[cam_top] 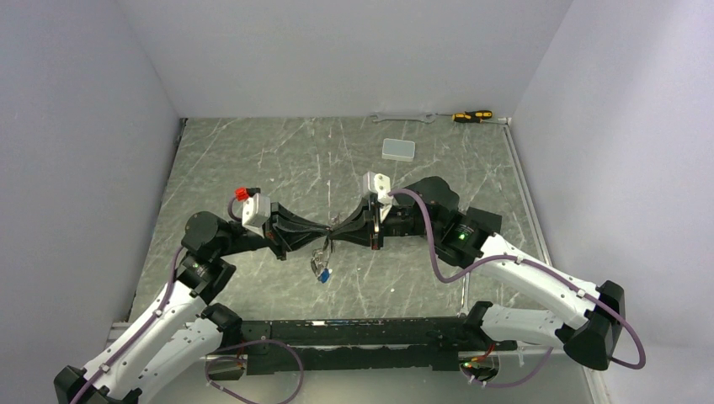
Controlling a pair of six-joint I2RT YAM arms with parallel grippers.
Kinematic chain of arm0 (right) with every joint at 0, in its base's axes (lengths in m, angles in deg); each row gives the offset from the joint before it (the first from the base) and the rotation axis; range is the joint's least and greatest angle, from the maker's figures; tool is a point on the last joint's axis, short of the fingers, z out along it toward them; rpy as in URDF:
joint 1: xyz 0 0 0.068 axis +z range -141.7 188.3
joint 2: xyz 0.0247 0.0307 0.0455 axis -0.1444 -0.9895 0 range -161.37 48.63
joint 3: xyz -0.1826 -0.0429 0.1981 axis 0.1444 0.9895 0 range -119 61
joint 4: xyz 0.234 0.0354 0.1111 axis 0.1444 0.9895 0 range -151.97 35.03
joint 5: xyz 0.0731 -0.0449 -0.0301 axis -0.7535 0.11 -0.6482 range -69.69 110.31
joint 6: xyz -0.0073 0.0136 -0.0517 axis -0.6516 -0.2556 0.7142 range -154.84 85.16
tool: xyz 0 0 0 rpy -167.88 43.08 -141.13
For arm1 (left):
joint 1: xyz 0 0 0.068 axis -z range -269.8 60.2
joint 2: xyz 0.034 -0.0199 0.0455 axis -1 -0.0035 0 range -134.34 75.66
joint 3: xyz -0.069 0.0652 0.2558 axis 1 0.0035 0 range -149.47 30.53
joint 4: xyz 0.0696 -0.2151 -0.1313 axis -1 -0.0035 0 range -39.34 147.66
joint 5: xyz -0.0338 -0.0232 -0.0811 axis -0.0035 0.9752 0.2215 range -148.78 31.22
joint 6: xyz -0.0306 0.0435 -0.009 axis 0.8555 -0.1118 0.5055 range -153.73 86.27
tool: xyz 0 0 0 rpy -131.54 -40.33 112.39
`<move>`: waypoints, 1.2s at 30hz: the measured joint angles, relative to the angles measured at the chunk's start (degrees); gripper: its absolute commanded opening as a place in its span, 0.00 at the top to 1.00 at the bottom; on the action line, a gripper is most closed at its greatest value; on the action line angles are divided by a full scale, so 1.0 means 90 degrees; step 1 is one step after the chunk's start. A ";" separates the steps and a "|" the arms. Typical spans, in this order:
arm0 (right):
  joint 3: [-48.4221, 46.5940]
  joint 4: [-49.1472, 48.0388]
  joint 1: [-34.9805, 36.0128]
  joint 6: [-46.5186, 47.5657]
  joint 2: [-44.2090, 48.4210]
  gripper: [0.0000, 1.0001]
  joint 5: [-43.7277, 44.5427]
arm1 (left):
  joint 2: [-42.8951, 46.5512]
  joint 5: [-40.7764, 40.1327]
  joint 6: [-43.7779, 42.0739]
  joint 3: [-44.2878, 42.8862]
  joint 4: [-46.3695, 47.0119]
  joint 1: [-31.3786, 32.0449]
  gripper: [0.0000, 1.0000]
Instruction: Put the keys on the keyring
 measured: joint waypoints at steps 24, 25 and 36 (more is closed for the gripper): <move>-0.3563 0.5710 0.0056 0.0469 -0.2526 1.00 0.2922 | 0.0206 -0.0974 -0.2569 -0.1897 -0.4971 -0.0027 0.34; -0.3570 0.5875 0.0061 0.0469 -0.2606 1.00 0.3106 | 0.0080 -0.0986 -0.2555 -0.1863 -0.5013 -0.0027 0.35; -0.3781 0.6346 0.0202 0.0226 -0.3298 1.00 0.3648 | -0.0318 -0.1586 -0.1600 -0.0573 -0.4027 0.0041 0.39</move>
